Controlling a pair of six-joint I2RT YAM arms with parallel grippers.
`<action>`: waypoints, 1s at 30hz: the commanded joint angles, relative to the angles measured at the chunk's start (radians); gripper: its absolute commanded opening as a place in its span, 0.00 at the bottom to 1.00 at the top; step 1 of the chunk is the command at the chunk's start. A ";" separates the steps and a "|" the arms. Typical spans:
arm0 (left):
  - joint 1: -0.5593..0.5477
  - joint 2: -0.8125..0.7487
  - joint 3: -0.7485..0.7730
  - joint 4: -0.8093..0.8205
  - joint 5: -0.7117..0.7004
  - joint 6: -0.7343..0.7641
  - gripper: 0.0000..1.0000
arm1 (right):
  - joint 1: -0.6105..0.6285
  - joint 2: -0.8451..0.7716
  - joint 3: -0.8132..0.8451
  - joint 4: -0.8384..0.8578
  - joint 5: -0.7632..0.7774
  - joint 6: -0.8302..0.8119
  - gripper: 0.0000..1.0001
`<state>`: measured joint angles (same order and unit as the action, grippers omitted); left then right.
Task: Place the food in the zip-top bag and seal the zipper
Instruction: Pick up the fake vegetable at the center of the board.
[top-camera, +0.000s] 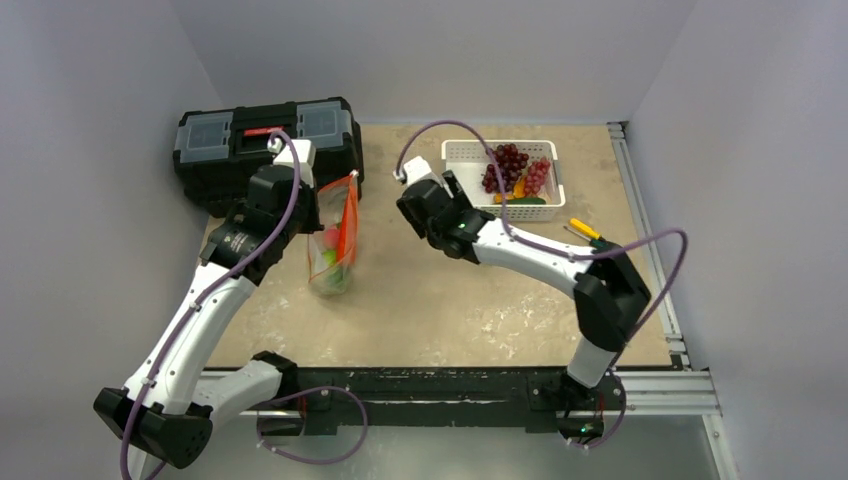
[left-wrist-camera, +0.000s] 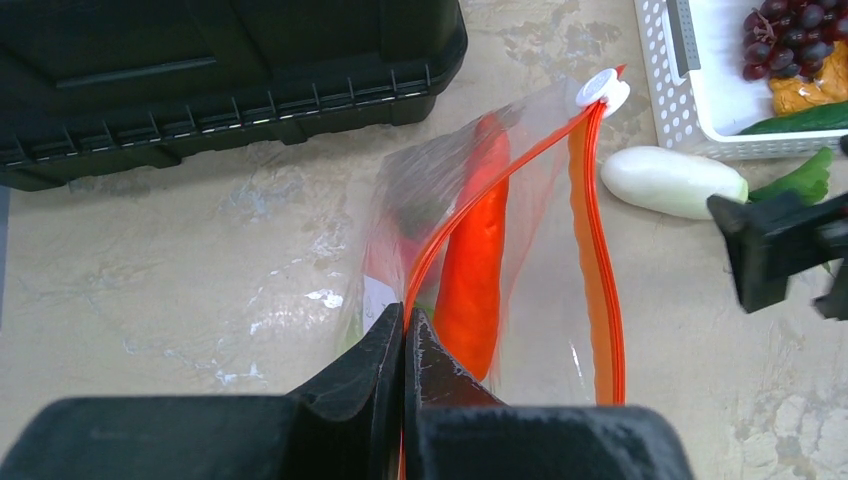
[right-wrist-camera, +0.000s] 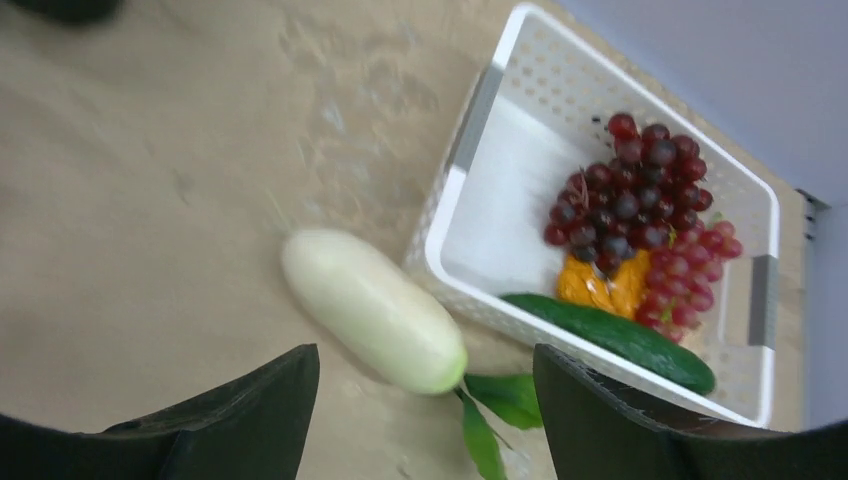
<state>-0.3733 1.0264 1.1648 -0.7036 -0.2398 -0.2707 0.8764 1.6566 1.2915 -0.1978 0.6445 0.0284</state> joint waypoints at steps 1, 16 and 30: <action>0.008 -0.005 0.018 0.035 -0.018 -0.004 0.00 | 0.029 0.127 0.075 -0.238 0.182 -0.184 0.76; 0.008 -0.005 0.018 0.036 -0.015 -0.004 0.00 | 0.064 0.400 0.051 0.060 0.226 -0.508 0.73; 0.009 -0.001 0.018 0.037 -0.010 -0.005 0.00 | 0.056 0.543 0.012 0.381 0.332 -0.662 0.74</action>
<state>-0.3729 1.0267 1.1648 -0.7036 -0.2424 -0.2707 0.9417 2.1654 1.3128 0.0837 0.9611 -0.6060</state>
